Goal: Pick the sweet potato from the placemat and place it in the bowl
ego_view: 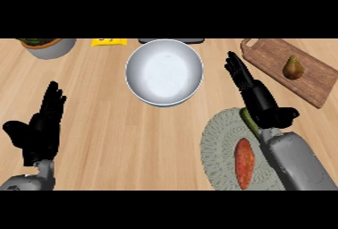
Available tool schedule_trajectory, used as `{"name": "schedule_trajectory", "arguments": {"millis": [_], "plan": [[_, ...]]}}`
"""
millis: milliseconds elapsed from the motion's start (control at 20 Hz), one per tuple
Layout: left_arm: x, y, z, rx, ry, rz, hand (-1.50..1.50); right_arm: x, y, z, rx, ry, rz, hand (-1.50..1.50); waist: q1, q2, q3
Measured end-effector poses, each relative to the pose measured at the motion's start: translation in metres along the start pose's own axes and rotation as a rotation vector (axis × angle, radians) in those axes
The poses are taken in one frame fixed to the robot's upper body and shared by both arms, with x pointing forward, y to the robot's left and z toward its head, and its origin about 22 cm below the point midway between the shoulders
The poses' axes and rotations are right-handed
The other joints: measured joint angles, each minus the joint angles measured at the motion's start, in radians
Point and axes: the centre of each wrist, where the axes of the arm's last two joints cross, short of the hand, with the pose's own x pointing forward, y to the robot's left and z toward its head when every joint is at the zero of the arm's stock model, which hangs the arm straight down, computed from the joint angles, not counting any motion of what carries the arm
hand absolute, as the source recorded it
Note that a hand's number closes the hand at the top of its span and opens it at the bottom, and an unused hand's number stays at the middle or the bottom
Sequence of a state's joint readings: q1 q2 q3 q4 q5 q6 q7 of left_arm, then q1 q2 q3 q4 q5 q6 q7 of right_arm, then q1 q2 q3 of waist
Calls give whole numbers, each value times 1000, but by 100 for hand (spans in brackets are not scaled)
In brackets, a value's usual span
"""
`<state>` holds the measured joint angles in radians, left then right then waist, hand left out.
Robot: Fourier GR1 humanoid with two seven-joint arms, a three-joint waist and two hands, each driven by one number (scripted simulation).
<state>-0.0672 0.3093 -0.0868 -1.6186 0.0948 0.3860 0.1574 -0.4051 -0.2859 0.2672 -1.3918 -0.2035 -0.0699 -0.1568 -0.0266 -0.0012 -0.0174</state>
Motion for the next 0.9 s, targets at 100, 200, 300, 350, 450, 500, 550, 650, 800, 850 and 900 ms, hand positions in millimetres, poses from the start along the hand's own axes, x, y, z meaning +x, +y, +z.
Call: {"name": "schedule_trajectory", "arguments": {"millis": [100, 200, 300, 350, 450, 500, 550, 650, 800, 850, 900], "plan": [[4, 4, -7, -5, -29, 7, 0, 6, 10, 3, 34, -7, -34, -150, 7, 0, 7], [15, 12, -14, -17, -84, 9, 0, 16, 33, 3, 107, -23, -108, -150, 12, -2, 10], [26, 25, -21, -19, -153, 8, 0, 25, 54, 6, 190, -46, -203, -150, 18, -4, 13], [27, 27, -21, -19, -161, 8, 0, 27, 45, 5, 201, -51, -79, -150, 11, -14, 9], [29, 33, -24, -18, -177, 21, 0, 23, 45, 16, 101, -53, 29, -150, -8, -16, 10], [29, 36, -25, -18, -181, 27, 0, 22, 49, 23, 45, -66, 54, -150, -14, -17, 11], [31, 39, -26, -21, -191, 35, 0, 21, 56, 33, 5, -83, 79, -150, -17, -17, 12], [30, 46, -29, -30, -204, 45, 0, 23, 65, 55, -30, -116, 141, -150, -20, -15, 13], [29, 53, -34, -37, -212, 57, 0, 37, 77, 89, -43, -140, 224, -150, -20, -13, 14], [32, 56, -37, -37, -217, 58, 0, 42, 78, 98, -42, -140, 260, -150, -18, -12, 14], [32, 58, -37, -42, -220, 59, 0, 47, 75, 107, -44, -133, 299, -150, -16, -11, 14]]}}
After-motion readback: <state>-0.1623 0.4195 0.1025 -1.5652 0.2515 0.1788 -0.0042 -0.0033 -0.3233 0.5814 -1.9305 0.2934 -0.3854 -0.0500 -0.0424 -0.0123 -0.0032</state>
